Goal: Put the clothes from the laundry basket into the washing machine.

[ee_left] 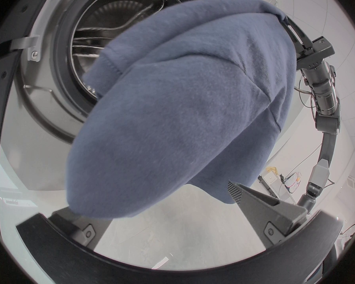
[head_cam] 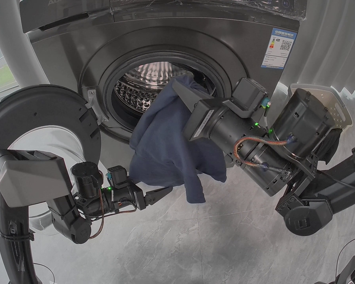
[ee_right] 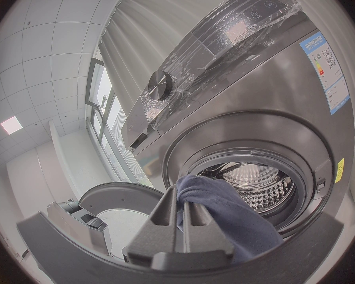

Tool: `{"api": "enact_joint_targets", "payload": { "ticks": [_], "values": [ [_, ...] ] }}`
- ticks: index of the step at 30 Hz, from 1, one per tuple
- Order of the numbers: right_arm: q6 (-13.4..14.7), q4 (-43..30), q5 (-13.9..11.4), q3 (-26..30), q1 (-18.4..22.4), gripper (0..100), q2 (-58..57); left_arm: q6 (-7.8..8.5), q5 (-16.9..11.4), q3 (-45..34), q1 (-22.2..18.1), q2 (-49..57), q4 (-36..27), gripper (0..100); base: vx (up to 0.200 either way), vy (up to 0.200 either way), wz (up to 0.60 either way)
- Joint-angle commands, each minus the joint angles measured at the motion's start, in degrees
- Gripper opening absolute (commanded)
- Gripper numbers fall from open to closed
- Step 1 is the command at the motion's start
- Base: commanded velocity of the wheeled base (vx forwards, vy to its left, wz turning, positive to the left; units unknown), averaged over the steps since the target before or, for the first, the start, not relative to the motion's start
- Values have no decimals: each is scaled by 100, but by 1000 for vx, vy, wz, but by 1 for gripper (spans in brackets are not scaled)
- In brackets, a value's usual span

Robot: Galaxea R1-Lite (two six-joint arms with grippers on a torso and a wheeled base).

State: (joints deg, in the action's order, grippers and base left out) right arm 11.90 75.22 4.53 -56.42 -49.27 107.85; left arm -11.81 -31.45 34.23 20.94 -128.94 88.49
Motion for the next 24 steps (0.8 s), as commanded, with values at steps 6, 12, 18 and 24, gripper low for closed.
{"api": "enact_joint_targets", "payload": {
  "ticks": [6, 12, 18, 24],
  "values": [
    [6, 19, 4, 8, -12, 0, 17, -5, 43, 224, 217, -44, 10, 0, 0, 0, 0],
    [6, 19, -5, 96, -12, 0, 8, -5, 95, 277, 217, -87, 10, 0, 0, 0, 0],
    [-3, 81, -5, 166, 93, 0, 26, 12, 210, -259, 235, 528, 10, 0, 0, 0, 0],
    [-3, 81, -32, 324, 208, 0, 131, -5, 201, -1490, 604, 1899, 10, 0, 0, 0, 0]
  ]
}}
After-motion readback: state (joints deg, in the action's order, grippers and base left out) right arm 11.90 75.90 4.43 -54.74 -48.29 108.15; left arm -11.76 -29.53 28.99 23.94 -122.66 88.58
